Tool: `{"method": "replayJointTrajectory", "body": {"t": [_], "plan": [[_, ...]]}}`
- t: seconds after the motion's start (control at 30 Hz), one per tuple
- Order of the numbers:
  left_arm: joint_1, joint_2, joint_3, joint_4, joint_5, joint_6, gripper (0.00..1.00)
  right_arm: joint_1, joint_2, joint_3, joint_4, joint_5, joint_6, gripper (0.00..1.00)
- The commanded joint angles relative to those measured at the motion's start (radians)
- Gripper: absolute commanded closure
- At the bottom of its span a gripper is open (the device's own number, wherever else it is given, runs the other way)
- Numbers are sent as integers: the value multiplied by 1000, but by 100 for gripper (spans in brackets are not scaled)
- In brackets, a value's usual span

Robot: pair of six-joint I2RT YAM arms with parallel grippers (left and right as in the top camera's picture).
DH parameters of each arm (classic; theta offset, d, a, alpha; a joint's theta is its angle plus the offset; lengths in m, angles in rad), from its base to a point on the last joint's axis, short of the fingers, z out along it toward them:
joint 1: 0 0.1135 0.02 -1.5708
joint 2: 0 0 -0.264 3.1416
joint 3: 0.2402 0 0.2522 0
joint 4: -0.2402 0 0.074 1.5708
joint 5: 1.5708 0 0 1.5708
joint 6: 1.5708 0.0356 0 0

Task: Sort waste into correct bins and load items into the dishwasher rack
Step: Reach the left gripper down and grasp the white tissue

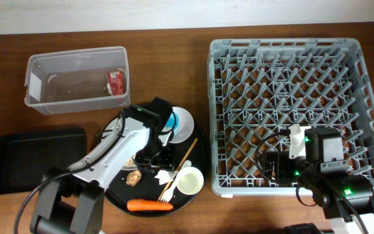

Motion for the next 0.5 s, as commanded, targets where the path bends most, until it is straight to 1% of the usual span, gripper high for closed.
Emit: {"method": "replayJointTrajectory", "body": {"t": [0.0,0.27,0.47], "plan": [[-31,0,-6,13,-61,-10,40,-5,1,16,0,-10,6,1],[-83,5,-8,22,-115,-10,40,-5,1,16,0,-10,6,1],[-85,7,-55,49,-117,-10,41,-5,1,16,1,-9,6,1]]}}
